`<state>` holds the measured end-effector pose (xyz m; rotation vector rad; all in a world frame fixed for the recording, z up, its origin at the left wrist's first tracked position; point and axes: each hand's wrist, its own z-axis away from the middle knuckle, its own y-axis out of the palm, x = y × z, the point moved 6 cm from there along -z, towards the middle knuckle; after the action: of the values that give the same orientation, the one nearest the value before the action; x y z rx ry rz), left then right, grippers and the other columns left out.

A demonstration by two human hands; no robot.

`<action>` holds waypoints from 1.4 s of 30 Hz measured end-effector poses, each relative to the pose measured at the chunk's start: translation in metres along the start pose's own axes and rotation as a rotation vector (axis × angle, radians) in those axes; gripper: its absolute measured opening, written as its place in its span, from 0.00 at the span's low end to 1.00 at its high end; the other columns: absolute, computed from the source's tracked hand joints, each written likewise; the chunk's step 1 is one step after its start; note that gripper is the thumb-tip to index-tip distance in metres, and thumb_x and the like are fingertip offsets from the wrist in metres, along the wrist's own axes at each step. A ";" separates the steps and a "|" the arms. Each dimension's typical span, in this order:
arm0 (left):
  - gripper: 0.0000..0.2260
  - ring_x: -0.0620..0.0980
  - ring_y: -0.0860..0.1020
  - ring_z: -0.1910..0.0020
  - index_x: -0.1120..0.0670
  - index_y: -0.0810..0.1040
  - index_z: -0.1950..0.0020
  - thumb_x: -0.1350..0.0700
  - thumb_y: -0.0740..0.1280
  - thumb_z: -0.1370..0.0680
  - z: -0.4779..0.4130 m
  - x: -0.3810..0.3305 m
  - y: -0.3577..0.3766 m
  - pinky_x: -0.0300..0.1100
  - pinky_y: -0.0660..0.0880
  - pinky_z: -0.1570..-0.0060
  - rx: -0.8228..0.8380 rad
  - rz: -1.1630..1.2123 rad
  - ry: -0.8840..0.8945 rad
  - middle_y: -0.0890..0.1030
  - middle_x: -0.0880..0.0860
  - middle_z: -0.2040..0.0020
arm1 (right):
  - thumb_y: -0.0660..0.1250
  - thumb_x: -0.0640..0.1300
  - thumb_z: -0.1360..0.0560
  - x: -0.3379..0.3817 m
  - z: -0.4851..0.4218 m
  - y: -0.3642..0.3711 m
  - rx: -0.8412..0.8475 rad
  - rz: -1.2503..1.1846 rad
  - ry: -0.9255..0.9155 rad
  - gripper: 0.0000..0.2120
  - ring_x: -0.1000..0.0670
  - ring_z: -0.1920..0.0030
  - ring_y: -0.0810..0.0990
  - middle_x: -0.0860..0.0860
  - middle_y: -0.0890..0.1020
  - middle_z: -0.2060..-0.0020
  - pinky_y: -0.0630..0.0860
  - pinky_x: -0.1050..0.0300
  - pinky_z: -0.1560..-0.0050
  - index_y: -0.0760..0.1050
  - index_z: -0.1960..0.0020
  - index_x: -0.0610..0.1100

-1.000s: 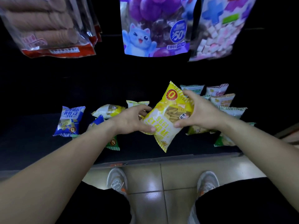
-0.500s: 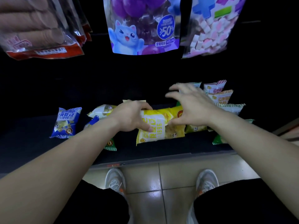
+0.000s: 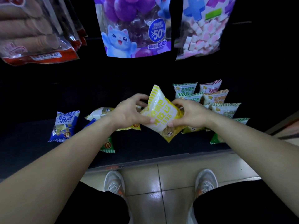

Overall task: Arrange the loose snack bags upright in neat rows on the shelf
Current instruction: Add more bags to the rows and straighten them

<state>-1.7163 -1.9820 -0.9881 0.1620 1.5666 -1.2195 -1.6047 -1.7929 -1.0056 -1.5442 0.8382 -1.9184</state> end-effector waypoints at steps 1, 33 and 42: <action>0.42 0.44 0.79 0.46 0.42 0.71 0.33 0.37 0.80 0.45 0.000 0.001 0.006 0.46 0.78 0.45 0.038 -0.031 -0.010 0.78 0.44 0.44 | 0.79 0.65 0.40 -0.002 0.002 -0.001 -0.006 -0.059 0.001 0.34 0.57 0.46 0.79 0.60 0.78 0.46 0.78 0.57 0.50 0.71 0.38 0.57; 0.34 0.52 0.76 0.47 0.43 0.67 0.31 0.46 0.79 0.33 -0.126 0.014 0.262 0.48 0.77 0.55 0.160 -0.472 -0.135 0.77 0.52 0.39 | 0.67 0.63 0.26 -0.222 0.118 -0.046 0.176 0.291 0.559 0.36 0.47 0.33 0.70 0.47 0.68 0.29 0.71 0.51 0.38 0.63 0.25 0.47; 0.34 0.51 0.73 0.41 0.47 0.70 0.30 0.53 0.79 0.33 -0.136 0.017 0.268 0.40 0.71 0.48 0.100 -0.323 -0.055 0.73 0.51 0.38 | 0.68 0.64 0.26 -0.219 0.109 -0.044 0.167 0.249 0.559 0.36 0.46 0.33 0.71 0.47 0.68 0.28 0.72 0.56 0.42 0.63 0.24 0.48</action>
<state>-1.6372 -1.7635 -1.1800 -0.0637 1.5232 -1.5413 -1.4550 -1.6173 -1.0981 -0.7648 1.0077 -2.1888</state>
